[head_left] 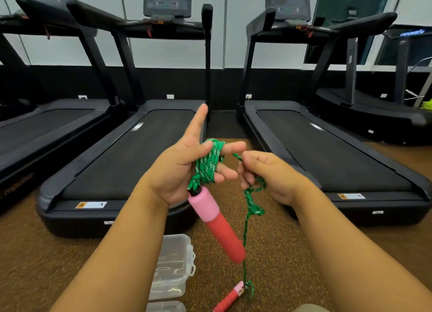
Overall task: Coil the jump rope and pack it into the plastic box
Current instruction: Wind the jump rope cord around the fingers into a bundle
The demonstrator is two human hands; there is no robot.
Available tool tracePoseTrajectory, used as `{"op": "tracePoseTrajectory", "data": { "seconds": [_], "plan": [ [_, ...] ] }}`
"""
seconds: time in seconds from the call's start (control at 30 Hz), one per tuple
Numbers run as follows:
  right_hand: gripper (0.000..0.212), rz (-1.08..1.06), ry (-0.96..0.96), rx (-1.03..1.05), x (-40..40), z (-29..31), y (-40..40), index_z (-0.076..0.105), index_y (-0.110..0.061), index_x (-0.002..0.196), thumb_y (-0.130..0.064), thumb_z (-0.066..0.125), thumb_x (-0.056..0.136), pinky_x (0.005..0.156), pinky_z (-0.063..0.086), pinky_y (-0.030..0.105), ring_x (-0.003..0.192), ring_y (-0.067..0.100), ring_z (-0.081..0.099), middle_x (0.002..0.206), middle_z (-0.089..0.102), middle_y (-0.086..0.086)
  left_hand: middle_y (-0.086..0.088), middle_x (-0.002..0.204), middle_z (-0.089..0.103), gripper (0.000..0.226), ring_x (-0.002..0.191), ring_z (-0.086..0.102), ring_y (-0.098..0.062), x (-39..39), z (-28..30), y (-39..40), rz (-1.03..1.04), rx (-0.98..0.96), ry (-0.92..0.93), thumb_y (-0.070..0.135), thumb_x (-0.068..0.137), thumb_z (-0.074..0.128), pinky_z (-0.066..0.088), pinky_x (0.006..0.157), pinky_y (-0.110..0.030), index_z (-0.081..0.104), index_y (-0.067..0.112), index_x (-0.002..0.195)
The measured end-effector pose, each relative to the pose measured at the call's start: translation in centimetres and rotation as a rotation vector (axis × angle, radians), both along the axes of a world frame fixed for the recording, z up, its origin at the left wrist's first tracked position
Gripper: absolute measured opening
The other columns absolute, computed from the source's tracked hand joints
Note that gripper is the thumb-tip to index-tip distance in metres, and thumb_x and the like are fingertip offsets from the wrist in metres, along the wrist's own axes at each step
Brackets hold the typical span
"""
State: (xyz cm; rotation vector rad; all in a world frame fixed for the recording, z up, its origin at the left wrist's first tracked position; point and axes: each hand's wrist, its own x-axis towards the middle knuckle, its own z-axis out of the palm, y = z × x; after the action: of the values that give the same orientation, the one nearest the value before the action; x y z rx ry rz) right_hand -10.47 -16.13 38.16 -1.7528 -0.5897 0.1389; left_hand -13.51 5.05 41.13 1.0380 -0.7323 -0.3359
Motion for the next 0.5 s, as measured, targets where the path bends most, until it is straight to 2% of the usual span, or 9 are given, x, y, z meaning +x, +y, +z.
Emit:
{"op": "tracePoseTrajectory", "data": {
  "seconds": [0.07, 0.13, 0.23, 0.3, 0.37, 0.43, 0.5],
  "plan": [
    [0.035, 0.069, 0.092, 0.087, 0.0, -1.5, -0.2, 0.061, -0.013, 0.085, -0.047, 0.054, 0.088, 0.076, 0.037, 0.041, 0.062, 0.020, 0.053, 0.061, 0.052, 0.001, -0.029, 0.124, 0.061, 0.070, 0.072, 0.073, -0.029, 0.4, 0.2, 0.4, 0.028, -0.059, -0.006, 0.010, 0.095, 0.037, 0.059, 0.061, -0.029, 0.015, 0.051, 0.147],
    [0.034, 0.151, 0.177, 0.173, -0.1, -2.6, -0.3, 0.062, -0.008, 0.091, -0.042, 0.060, 0.086, 0.075, 0.039, 0.043, 0.061, 0.021, 0.051, 0.063, 0.052, 0.004, -0.027, 0.123, 0.062, 0.068, 0.073, 0.073, -0.028, 0.5, 0.3, 0.8, 0.080, -0.091, -0.023, 0.010, 0.097, 0.033, 0.060, 0.061, -0.028, 0.013, 0.050, 0.148],
    [0.034, 0.202, 0.222, 0.151, -0.4, -3.7, -0.7, 0.062, -0.005, 0.101, -0.035, 0.058, 0.087, 0.066, 0.045, 0.031, 0.066, 0.019, 0.052, 0.072, 0.056, 0.007, -0.025, 0.121, 0.065, 0.066, 0.072, 0.073, -0.027, 0.4, 0.5, 1.2, 0.168, -0.126, -0.043, 0.008, 0.099, 0.029, 0.059, 0.060, -0.027, 0.013, 0.049, 0.148],
    [0.045, 0.233, 0.276, 0.138, -0.6, -4.2, -0.9, 0.062, -0.005, 0.107, -0.042, 0.065, 0.082, 0.061, 0.045, 0.025, 0.069, 0.017, 0.052, 0.077, 0.058, 0.006, -0.024, 0.122, 0.065, 0.065, 0.071, 0.072, -0.026, 0.3, 0.7, 1.4, 0.219, -0.132, -0.067, 0.009, 0.099, 0.030, 0.058, 0.061, -0.027, 0.013, 0.047, 0.149],
    [0.062, 0.238, 0.339, 0.140, -0.7, -4.9, -1.3, 0.059, -0.004, 0.110, -0.052, 0.071, 0.074, 0.056, 0.038, 0.024, 0.063, 0.013, 0.049, 0.074, 0.056, 0.003, -0.023, 0.122, 0.065, 0.066, 0.071, 0.071, -0.026, 0.4, 0.9, 1.7, 0.263, -0.136, -0.095, 0.010, 0.098, 0.032, 0.057, 0.061, -0.026, 0.012, 0.046, 0.150],
    [0.065, 0.226, 0.400, 0.165, -0.7, -5.6, -1.9, 0.058, -0.004, 0.107, -0.061, 0.064, 0.076, 0.056, 0.031, 0.027, 0.056, 0.011, 0.040, 0.067, 0.051, 0.000, -0.023, 0.123, 0.064, 0.066, 0.072, 0.072, -0.025, 0.4, 1.2, 2.0, 0.282, -0.144, -0.113, 0.010, 0.098, 0.031, 0.058, 0.061, -0.026, 0.012, 0.044, 0.151],
    [0.066, 0.175, 0.434, 0.173, -0.4, -6.4, -2.6, 0.063, -0.001, 0.107, -0.061, 0.051, 0.083, 0.060, 0.031, 0.030, 0.056, 0.011, 0.037, 0.066, 0.047, -0.001, -0.022, 0.123, 0.065, 0.065, 0.072, 0.072, -0.025, 0.4, 1.5, 2.4, 0.298, -0.156, -0.118, 0.009, 0.099, 0.030, 0.058, 0.061, -0.026, 0.012, 0.044, 0.151]
  ]
}}
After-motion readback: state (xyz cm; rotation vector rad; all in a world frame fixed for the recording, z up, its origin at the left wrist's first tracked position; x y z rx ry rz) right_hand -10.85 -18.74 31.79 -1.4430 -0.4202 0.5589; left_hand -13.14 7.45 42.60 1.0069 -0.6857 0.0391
